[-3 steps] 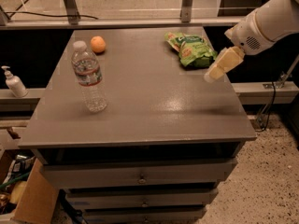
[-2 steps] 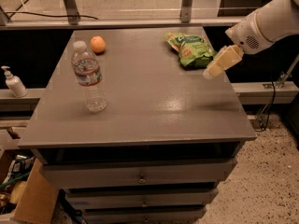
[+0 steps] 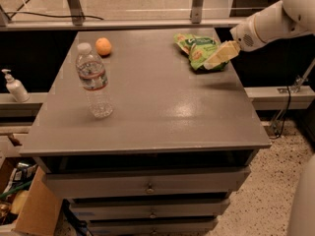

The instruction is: Move green rice chip bag near water bottle

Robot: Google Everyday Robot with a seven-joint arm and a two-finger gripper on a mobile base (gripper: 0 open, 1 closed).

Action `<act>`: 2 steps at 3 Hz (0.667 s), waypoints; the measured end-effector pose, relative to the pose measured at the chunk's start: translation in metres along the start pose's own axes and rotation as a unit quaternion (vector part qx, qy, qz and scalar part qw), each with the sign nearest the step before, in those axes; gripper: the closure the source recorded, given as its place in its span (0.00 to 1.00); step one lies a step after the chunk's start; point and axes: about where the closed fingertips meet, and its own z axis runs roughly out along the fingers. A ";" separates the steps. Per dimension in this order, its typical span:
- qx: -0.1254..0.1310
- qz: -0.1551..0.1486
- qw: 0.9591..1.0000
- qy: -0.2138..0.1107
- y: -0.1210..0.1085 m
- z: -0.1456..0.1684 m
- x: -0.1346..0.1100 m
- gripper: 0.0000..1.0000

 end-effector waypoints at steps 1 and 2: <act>0.002 0.014 1.000 -0.006 -0.016 0.022 -0.002 0.00; 0.000 0.018 1.000 0.001 -0.022 0.040 -0.001 0.16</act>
Offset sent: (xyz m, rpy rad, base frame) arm 0.0551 0.0063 -0.0302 0.0055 0.0285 -0.0384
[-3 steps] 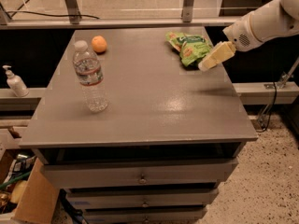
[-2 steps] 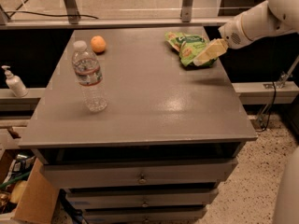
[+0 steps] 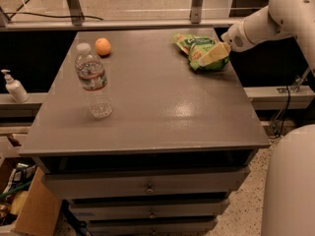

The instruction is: Move green rice chip bag near water bottle

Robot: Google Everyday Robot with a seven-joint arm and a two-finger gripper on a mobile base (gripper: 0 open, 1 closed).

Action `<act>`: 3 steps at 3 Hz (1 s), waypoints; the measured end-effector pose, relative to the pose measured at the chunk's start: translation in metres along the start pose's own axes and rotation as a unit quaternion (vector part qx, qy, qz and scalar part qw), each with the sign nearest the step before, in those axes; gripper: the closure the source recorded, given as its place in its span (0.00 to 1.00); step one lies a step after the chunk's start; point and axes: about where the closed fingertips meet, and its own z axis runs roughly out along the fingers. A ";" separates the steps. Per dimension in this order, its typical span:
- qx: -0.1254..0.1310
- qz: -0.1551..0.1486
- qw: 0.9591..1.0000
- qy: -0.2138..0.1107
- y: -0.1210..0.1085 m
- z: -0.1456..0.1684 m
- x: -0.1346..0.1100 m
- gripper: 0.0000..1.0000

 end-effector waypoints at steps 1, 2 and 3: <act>-0.002 0.009 1.000 0.014 0.000 0.008 0.012 0.40; -0.004 0.016 1.000 0.018 0.004 0.005 0.018 0.64; -0.007 0.010 1.000 0.000 0.017 -0.015 0.006 0.87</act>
Offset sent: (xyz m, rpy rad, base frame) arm -0.0196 -0.0151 -0.0115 -0.0067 0.0473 -0.0383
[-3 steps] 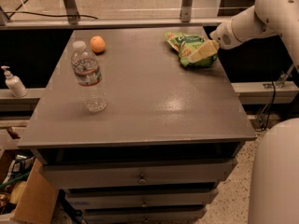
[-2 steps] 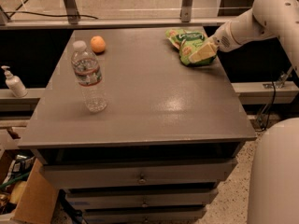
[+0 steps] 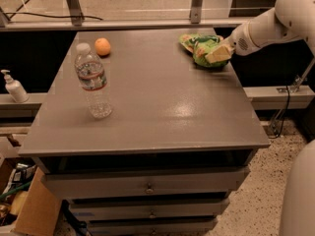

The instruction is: Move green rice chip bag near water bottle

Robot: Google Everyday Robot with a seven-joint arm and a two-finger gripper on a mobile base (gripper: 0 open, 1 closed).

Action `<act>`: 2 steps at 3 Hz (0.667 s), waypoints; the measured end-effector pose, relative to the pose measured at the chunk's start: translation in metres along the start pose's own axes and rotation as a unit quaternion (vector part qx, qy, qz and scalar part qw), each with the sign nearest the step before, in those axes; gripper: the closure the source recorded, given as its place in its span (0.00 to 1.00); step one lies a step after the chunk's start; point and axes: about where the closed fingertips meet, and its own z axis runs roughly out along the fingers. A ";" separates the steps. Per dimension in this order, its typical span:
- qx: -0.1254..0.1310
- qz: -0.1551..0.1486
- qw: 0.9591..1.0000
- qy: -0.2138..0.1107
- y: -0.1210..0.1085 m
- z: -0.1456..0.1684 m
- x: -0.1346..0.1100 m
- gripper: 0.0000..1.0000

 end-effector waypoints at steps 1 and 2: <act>-0.012 -0.018 0.999 -0.036 0.025 -0.035 -0.028 1.00; -0.047 -0.058 0.995 -0.059 0.069 -0.058 -0.052 1.00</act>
Offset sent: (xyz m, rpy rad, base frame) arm -0.1183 0.0775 0.1056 0.0766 -0.1215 0.3100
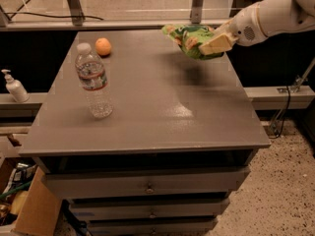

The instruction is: Move green rice chip bag near water bottle

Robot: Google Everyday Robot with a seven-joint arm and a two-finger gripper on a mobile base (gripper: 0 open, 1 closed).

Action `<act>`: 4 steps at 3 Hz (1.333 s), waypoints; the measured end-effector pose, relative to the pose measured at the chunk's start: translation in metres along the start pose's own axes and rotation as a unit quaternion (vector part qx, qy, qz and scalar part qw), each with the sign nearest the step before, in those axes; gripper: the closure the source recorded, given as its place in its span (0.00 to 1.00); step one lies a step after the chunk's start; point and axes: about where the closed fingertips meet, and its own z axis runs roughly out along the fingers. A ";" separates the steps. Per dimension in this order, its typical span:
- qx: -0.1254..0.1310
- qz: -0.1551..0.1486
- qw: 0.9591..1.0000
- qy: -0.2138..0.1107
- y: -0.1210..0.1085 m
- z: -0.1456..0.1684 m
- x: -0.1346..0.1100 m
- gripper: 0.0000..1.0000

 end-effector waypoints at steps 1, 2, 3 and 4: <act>-0.056 -0.053 0.997 -0.013 0.052 -0.004 -0.017 1.00; -0.056 -0.053 0.997 -0.013 0.052 -0.004 -0.017 1.00; -0.069 -0.059 0.996 -0.020 0.056 0.001 -0.022 1.00; -0.098 -0.080 0.991 -0.035 0.087 0.006 -0.033 1.00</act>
Offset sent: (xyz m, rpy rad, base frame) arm -0.0358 0.0263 0.0088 -0.0021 -0.0121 0.1228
